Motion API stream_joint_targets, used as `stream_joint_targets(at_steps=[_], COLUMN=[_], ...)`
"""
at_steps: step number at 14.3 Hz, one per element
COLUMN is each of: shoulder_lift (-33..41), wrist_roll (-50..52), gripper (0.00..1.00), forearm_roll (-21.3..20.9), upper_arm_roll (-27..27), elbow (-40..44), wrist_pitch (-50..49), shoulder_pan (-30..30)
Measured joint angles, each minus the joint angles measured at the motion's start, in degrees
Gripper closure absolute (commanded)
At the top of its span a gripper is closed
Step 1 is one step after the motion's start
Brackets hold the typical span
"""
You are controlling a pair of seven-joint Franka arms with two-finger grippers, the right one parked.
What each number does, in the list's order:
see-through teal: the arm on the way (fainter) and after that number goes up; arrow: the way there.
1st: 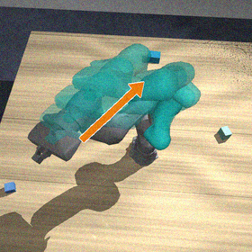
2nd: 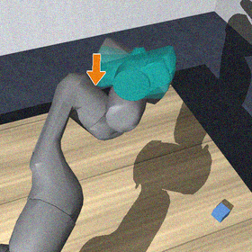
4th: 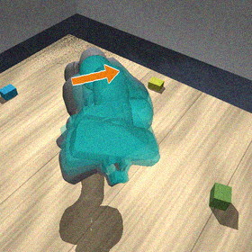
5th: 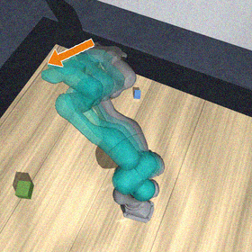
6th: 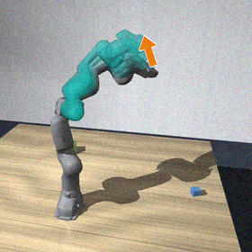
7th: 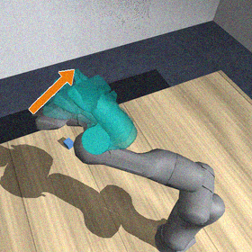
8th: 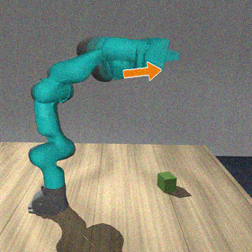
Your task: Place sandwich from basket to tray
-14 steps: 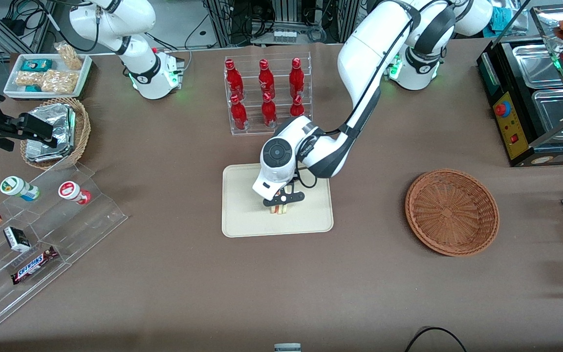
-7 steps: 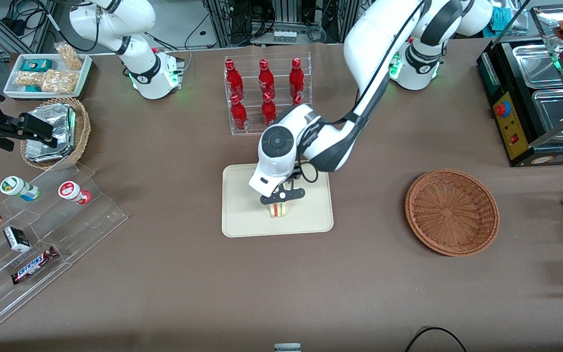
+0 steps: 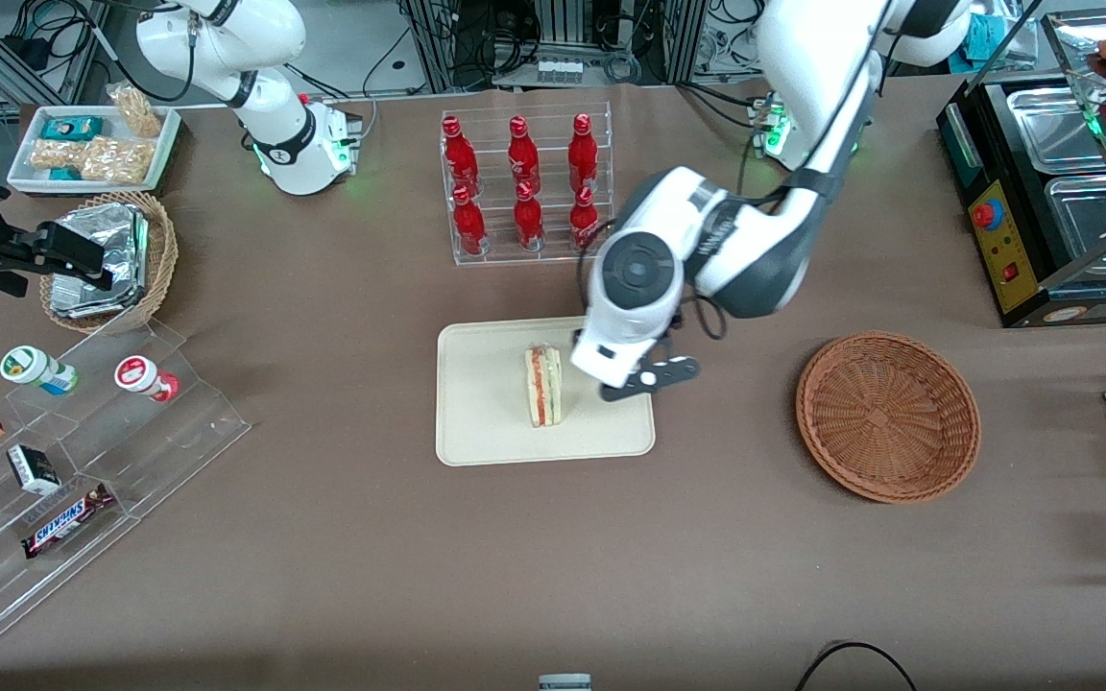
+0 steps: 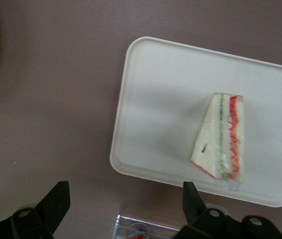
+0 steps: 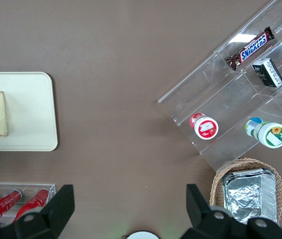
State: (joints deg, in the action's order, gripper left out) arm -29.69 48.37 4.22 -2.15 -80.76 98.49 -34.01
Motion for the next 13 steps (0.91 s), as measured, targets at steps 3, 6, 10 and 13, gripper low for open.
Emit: stream_joint_targets(at_steps=[3, 6, 10, 13], shoulder_lift=[7.0, 17.0, 27.1, 30.4], wrist_roll=[-10.1, -20.6, -30.1, -35.6], gripper=[0.0, 0.0, 0.0, 0.0], forearm_roll=[-0.3, -2.5, -6.3, -6.5], upper_arm_roll=[0.3, 0.5, 0.4, -2.1], elbow=[-8.9, -16.8, -20.3, -19.7], wrist_pitch=[-0.1, -1.6, -5.0, -6.4], shoulder_pan=[5.5, 12.4, 20.3, 27.6])
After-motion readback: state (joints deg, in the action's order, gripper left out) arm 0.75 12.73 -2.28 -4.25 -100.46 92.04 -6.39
